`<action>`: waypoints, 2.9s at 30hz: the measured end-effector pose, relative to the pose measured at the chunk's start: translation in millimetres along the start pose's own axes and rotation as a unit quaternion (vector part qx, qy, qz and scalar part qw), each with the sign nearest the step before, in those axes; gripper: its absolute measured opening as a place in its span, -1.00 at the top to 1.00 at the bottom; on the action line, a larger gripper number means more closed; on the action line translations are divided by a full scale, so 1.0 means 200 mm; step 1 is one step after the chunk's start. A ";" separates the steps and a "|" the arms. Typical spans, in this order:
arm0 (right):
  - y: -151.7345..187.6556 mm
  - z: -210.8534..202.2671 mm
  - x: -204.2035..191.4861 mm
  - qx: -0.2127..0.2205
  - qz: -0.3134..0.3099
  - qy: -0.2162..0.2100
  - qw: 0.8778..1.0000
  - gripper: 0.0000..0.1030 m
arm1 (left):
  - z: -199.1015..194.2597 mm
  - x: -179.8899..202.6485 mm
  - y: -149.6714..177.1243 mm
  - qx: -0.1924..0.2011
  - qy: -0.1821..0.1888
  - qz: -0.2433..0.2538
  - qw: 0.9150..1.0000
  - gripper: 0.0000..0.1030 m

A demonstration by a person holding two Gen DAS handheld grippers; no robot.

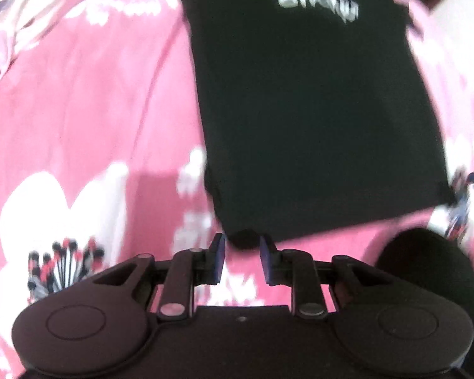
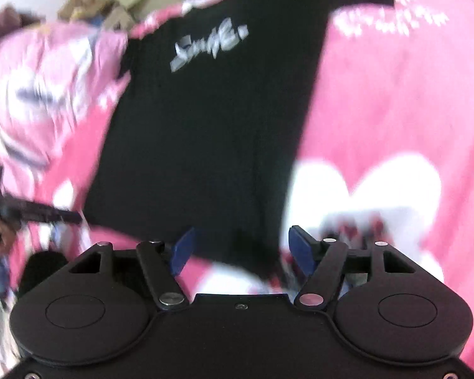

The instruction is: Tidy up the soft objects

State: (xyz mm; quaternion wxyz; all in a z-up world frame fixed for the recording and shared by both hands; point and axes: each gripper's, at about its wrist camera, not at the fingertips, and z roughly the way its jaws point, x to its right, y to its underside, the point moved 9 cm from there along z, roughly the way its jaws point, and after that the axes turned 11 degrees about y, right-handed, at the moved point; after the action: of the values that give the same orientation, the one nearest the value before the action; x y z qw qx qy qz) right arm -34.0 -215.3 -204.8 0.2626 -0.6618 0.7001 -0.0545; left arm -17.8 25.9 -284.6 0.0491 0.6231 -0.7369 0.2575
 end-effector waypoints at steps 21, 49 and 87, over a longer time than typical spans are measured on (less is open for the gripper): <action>0.05 0.27 -0.01 -0.050 0.023 -0.014 0.998 -0.25 | 0.01 -0.32 0.01 0.028 0.056 -0.105 0.992 0.74; 0.08 0.32 -0.12 -0.061 -0.039 0.031 0.997 -0.68 | 0.04 -0.29 -0.08 0.066 0.105 -0.173 0.977 0.39; 0.06 0.37 -0.19 -0.074 -0.082 0.045 0.993 -0.90 | 0.02 0.42 0.11 0.155 0.091 0.154 0.972 0.72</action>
State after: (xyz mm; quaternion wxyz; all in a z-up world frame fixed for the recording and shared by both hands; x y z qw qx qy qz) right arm -12.8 -156.7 -262.8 0.1757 -0.7315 0.6566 -0.0532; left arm -56.7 -47.7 -261.7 -0.0212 0.4759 -0.7678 0.4284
